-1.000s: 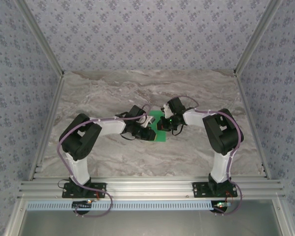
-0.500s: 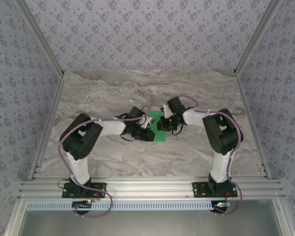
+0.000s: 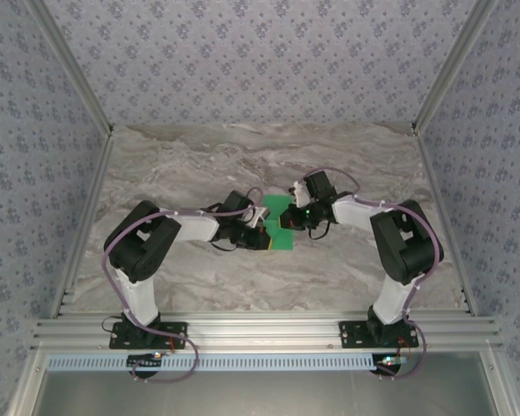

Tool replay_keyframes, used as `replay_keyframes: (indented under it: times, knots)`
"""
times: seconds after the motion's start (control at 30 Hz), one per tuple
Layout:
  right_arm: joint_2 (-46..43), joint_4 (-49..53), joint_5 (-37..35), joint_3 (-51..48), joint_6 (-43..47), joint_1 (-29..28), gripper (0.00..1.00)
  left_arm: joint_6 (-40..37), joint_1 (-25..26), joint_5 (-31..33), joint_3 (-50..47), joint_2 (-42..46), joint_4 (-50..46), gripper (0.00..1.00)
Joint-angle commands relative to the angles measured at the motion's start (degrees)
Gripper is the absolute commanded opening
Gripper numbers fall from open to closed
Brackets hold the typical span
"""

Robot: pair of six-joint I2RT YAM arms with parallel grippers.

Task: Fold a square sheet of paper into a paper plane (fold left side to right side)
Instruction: Fold the triangle a second time at the center of the table.

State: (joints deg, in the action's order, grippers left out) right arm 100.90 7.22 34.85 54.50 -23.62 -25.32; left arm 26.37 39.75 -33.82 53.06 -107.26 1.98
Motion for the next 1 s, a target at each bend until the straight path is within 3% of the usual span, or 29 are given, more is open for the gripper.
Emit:
replay_keyframes:
  times: [0.0, 0.37, 0.97]
  knots:
    - [-0.7, -5.6, 3.0, -2.2, -2.5, -1.6, 0.02, 0.1, 0.3, 0.6, -1.8, -0.3, -2.2, 0.0]
    - [4.8, -4.8, 0.5, 1.5, -2.6, -5.2, 0.02, 0.2, 0.3, 0.9, -1.5, -0.6, -2.3, 0.0]
    - [7.6, 3.4, -7.1, 2.9, 2.9, -4.3, 0.02, 0.6, -0.4, 1.1, -2.5, -0.9, -2.0, 0.0]
